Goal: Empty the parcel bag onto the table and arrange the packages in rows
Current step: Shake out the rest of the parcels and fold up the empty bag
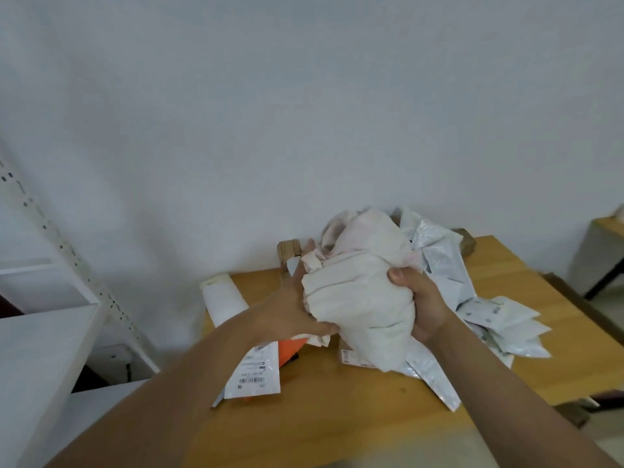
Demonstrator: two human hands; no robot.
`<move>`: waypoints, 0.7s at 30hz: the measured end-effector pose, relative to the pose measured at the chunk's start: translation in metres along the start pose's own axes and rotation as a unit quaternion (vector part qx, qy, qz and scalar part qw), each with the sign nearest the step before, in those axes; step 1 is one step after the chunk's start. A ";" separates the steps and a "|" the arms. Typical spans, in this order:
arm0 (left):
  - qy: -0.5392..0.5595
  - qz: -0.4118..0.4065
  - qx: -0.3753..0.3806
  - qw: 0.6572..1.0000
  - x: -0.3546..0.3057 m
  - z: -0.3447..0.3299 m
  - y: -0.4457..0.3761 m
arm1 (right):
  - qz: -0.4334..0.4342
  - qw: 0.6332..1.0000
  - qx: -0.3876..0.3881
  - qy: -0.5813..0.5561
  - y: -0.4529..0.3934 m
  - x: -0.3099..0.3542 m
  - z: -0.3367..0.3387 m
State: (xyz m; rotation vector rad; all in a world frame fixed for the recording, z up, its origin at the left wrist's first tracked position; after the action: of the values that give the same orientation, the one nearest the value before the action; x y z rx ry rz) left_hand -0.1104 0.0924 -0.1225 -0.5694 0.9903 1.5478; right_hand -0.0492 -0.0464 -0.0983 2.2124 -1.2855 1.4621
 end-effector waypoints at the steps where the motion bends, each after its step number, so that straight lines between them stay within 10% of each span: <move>1: 0.012 0.024 0.035 0.999 -0.010 -0.011 -0.007 | 0.000 1.000 0.008 -0.025 0.003 0.007 0.008; 12: 0.076 0.020 0.245 0.966 -0.162 -0.200 -0.109 | 0.049 0.973 0.004 -0.227 0.069 0.118 0.193; 21: -0.211 -0.022 0.127 0.969 -0.222 -0.265 -0.178 | -0.046 0.971 -0.014 -0.235 0.085 0.122 0.312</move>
State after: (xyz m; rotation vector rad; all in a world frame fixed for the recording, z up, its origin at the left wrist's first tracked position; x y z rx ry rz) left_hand 0.0676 -0.2528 -0.1332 -0.0740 0.8212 1.3978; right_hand 0.1078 -0.3439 -0.1760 2.6598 -1.2887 0.9066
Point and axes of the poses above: each hand's wrist, its own y-axis away from the middle knuckle, its own z-axis out of the back of the hand, x = y × z, the point moved 9 cm from there along -y, towards the middle knuckle, and after that the axes turned 11 degrees about z, right-handed, at the moved point
